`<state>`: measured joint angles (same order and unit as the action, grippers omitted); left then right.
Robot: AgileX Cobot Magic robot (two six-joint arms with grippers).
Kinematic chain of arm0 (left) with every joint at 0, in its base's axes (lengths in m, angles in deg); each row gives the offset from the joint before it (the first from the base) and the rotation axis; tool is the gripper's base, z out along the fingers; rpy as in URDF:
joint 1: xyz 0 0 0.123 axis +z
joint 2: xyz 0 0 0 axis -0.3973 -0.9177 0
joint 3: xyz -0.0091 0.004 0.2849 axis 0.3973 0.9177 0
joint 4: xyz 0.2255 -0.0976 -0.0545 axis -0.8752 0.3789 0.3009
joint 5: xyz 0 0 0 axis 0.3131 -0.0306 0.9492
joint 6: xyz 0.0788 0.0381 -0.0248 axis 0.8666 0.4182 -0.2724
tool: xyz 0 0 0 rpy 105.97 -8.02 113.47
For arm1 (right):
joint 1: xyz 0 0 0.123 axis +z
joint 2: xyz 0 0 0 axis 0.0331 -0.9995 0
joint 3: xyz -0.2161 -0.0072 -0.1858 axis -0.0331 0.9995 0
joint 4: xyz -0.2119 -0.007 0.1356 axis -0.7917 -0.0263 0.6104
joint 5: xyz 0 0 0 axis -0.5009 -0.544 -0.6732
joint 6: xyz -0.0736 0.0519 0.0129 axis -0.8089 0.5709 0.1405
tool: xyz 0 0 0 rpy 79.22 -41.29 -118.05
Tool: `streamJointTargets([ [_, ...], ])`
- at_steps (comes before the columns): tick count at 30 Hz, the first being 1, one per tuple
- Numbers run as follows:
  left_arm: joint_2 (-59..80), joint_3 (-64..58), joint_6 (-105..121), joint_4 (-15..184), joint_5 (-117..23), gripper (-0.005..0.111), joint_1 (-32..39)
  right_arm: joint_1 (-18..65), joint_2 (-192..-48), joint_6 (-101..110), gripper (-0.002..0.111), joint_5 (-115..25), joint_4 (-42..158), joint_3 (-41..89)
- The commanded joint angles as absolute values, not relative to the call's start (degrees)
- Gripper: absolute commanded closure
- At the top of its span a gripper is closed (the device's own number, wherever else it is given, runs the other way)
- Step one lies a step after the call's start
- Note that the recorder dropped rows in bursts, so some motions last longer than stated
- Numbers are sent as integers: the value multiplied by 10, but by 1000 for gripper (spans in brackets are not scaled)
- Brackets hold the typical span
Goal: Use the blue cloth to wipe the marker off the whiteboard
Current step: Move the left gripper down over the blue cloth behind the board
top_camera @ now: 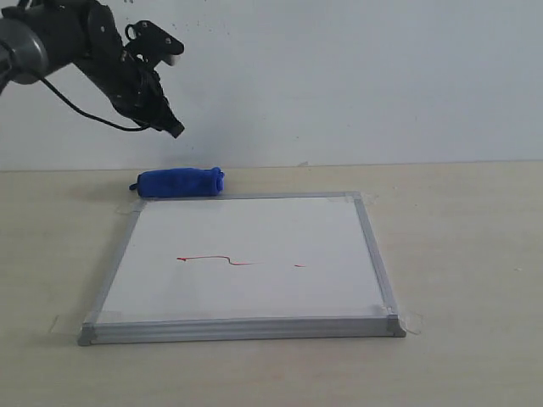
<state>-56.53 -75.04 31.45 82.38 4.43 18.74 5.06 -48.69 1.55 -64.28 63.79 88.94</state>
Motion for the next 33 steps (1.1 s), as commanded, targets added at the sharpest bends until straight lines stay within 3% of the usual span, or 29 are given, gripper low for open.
streamJointTargets([
  [1, -619, -815, 342, 824, 74, 89, 176, 50, -485, 15, 108, -638, 638, 889],
  [4, -636, -819, 368, 825, 90, 83, 174, 50, -485, 15, 108, -638, 638, 889],
  [9, -652, -819, 365, 819, 101, 54, 174, 50, -485, 15, 108, -638, 638, 889],
  [12, -657, -819, 365, 821, 99, 45, 174, 50, -485, 15, 108, -638, 638, 889],
  [33, -694, -818, 467, 821, 37, 41, 174, 50, -485, 15, 108, -638, 638, 889],
])
